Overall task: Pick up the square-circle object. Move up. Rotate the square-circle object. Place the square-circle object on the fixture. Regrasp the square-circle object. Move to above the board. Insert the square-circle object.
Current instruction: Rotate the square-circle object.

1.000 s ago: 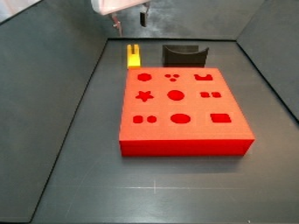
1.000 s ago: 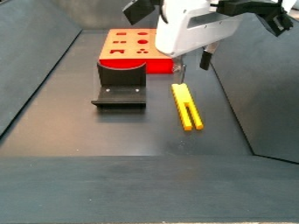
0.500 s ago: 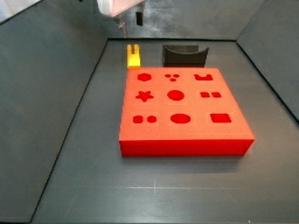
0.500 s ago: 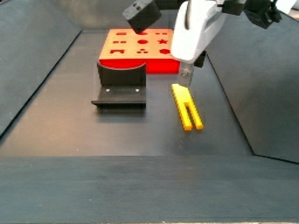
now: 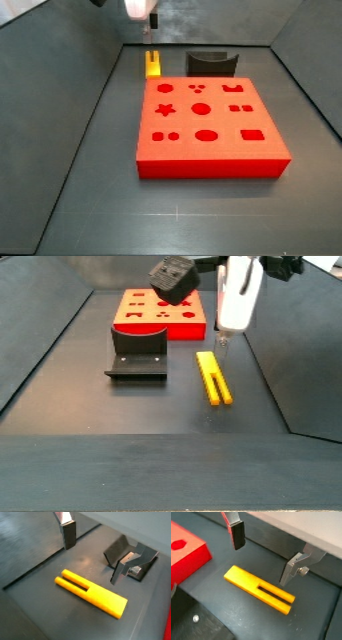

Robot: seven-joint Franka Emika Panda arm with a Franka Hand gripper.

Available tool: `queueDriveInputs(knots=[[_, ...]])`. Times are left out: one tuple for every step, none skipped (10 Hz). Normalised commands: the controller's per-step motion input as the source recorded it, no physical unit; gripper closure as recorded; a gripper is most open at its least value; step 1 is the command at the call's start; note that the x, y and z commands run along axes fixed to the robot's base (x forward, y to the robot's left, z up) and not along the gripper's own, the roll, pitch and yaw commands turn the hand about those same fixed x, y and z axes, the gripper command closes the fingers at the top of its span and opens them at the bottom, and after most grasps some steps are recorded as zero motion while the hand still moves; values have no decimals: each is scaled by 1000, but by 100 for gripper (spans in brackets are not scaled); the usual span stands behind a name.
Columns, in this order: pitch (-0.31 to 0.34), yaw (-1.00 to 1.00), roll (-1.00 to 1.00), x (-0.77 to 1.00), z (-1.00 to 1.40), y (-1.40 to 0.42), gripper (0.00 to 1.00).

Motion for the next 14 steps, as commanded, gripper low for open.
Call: queueDriveInputs(knots=[[-7,1000,2,32,-25,1,0],[-7,1000,2,32,-25,1,0],[-8,1000,2,32,-25,1,0],[-8,1000,2,32,-25,1,0],[-8,1000,2,32,-24,1,0],[-9,1000,2,32,-24,1,0],[-9,1000,2,32,-24,1,0],[-10,1000,2,32,-24,1,0],[-10,1000,3,32,-24,1,0],[-11,1000,3,33,-24,1,0],[-12,1000,3,33,-24,1,0],[-13,1000,3,32,-24,1,0],[-14,1000,3,32,-24,1,0],[-15,1000,4,32,-24,1,0]])
